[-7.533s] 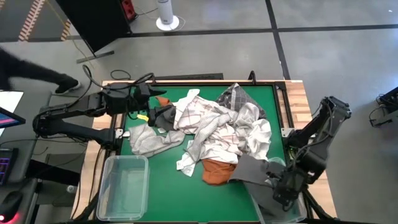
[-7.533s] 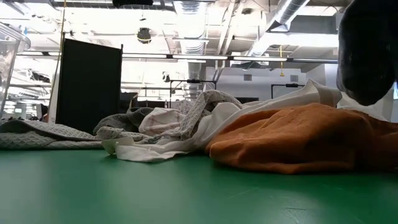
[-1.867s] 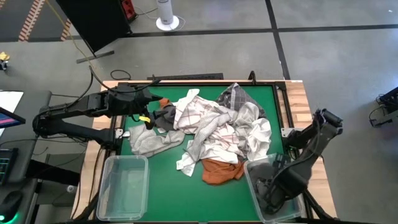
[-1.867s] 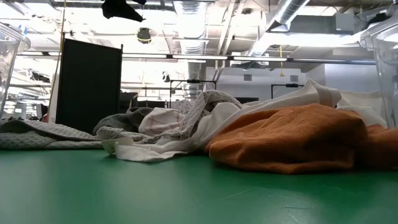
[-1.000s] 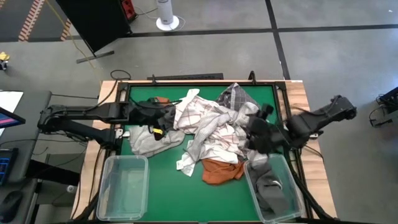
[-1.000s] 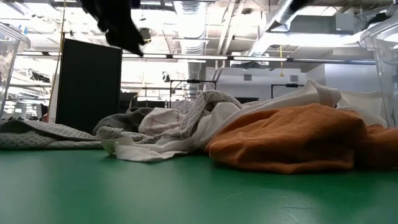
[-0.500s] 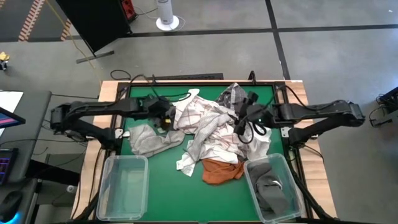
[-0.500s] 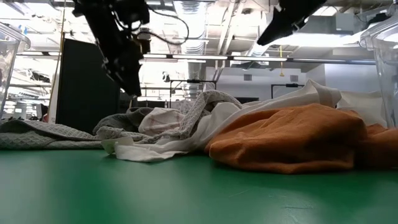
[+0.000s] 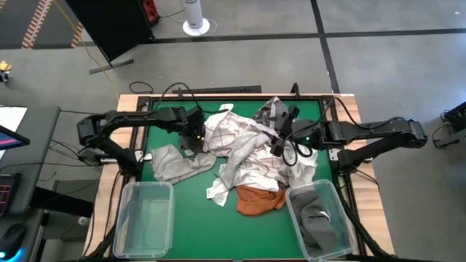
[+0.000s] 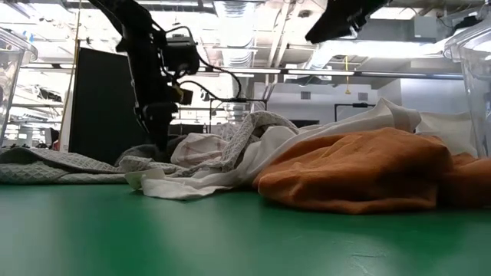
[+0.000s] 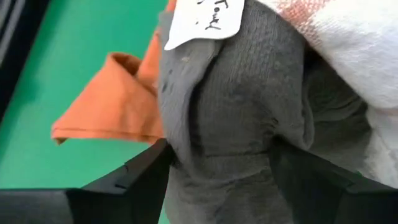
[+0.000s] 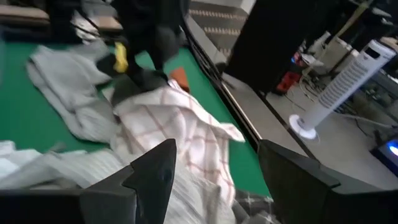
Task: Sort towels by color in basket
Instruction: Put the gray towel into the right transparent bin
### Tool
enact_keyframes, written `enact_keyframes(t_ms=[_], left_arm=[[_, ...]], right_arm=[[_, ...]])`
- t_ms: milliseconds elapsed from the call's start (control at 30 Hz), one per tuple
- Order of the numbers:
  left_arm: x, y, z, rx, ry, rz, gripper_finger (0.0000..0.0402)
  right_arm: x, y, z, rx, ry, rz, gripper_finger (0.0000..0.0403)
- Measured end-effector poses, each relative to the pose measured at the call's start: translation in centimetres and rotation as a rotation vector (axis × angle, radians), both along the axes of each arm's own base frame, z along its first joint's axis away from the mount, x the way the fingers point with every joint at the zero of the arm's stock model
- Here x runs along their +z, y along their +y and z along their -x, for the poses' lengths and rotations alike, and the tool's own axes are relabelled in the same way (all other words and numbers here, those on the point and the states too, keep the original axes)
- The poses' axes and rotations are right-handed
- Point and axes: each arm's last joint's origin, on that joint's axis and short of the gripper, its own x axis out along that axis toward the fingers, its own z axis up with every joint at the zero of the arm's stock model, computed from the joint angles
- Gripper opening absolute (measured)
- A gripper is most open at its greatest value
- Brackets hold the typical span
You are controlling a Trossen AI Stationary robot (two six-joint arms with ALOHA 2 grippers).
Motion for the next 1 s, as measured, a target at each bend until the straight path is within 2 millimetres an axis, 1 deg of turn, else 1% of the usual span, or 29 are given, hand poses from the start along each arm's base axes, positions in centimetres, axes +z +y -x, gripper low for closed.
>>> enact_keyframes(t_ms=[133, 233, 333, 500, 533, 633, 767, 900, 1000], left_arm=[[-0.7, 0.0, -0.4, -0.024, 0.020, 0.001, 0.0220], [-0.6, 0.0, -0.8, -0.038, -0.002, -0.019, 0.0180], [-0.2, 0.1, -1.0, -0.057, -0.034, -0.045, 0.0127], [0.5, 0.2, -1.3, -0.102, -0.083, -0.093, 0.0023], [1.0, 0.2, -1.3, -0.108, -0.108, -0.110, 0.0014], [2.6, 0.1, -1.0, -0.111, -0.181, -0.155, 0.0012], [5.7, -0.2, -0.1, -0.124, -0.323, -0.242, 0.0010], [9.3, -0.8, 0.8, -0.157, -0.542, -0.319, 0.0009], [11.4, -1.2, 1.1, -0.218, -0.710, -0.339, 0.0009]], right_arm=[[0.0, 0.8, 0.0, 0.035, -0.004, -0.001, 0.0270], [0.0, 1.3, 0.0, 0.052, -0.004, -0.005, 0.0270], [0.0, 1.8, 0.0, 0.070, -0.003, -0.006, 0.0270], [-0.1, 2.1, 0.1, 0.083, 0.010, -0.005, 0.0270], [-0.2, 2.1, 0.2, 0.081, 0.018, -0.004, 0.0270], [-0.4, 2.0, 0.2, 0.079, 0.041, -0.003, 0.0270], [-0.4, 2.0, 0.3, 0.068, 0.034, -0.022, 0.0270], [-0.4, 2.0, 0.2, 0.064, 0.023, -0.031, 0.0270], [-0.4, 2.0, -0.1, 0.058, 0.004, -0.039, 0.0270]])
